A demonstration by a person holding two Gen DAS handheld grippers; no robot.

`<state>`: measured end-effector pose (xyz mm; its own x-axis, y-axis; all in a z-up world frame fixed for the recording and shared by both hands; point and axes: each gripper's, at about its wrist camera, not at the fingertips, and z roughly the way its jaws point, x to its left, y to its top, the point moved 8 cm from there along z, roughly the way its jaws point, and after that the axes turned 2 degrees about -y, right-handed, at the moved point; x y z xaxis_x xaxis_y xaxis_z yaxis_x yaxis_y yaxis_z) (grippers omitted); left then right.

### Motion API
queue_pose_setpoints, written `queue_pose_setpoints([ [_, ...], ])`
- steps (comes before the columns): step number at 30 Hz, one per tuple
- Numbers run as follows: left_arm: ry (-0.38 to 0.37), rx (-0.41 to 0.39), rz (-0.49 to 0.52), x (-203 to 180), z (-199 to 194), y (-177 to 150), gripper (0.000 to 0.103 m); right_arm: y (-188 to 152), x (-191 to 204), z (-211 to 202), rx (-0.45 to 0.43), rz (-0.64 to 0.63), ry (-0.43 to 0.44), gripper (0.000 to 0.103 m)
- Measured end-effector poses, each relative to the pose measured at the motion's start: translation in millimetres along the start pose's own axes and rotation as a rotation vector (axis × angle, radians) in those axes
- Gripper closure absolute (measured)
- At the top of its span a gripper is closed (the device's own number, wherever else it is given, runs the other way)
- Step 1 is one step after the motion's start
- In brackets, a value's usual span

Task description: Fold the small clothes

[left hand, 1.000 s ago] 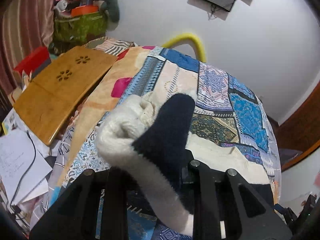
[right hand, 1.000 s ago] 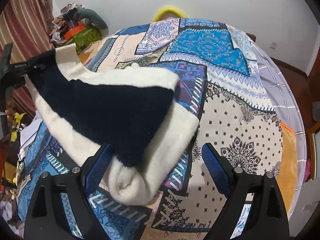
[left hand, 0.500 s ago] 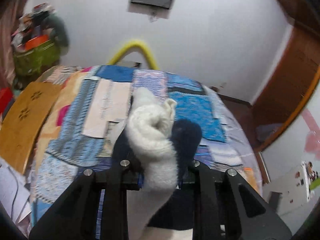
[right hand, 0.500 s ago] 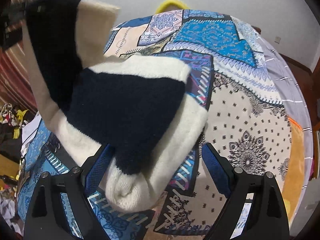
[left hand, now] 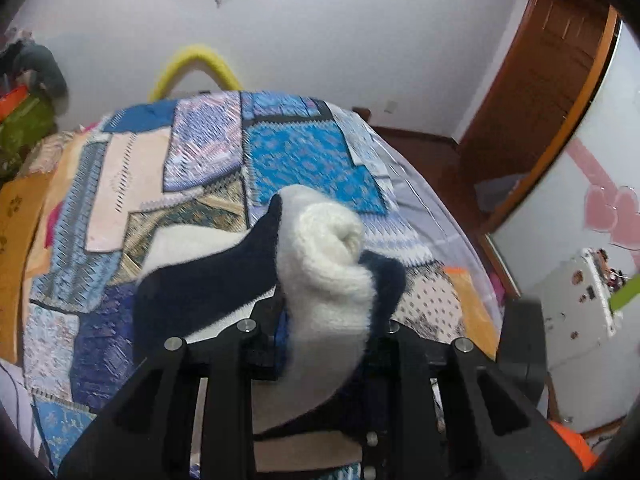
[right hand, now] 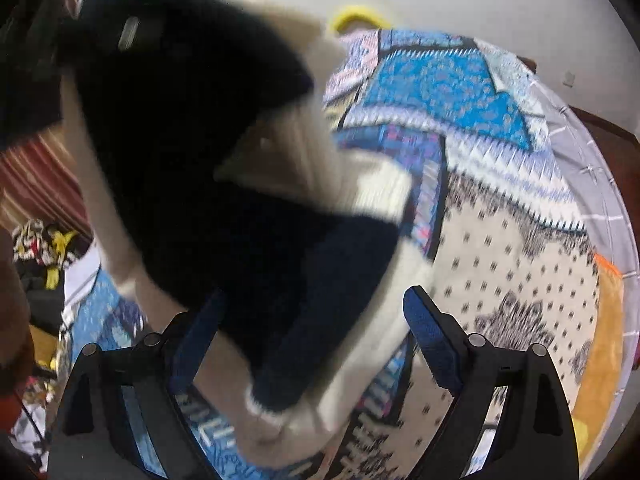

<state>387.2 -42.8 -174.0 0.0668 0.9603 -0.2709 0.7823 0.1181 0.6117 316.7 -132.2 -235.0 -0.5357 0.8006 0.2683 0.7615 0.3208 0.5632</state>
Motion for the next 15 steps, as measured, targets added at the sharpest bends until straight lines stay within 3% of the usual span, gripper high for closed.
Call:
queue_pose_setpoints([
  [6, -0.033, 0.028, 0.012, -5, -2, -7, 0.079, 28, -12, 10, -0.041, 0.053, 0.018, 0.014],
  [11, -0.079, 0.054, -0.001, -8, -2, -10, 0.079, 47, -27, 21, -0.094, 0.086, -0.014, 0.014],
  [15, -0.073, 0.061, 0.024, -13, -1, -14, 0.079, 61, -44, 23, -0.146, 0.130, -0.076, 0.014],
])
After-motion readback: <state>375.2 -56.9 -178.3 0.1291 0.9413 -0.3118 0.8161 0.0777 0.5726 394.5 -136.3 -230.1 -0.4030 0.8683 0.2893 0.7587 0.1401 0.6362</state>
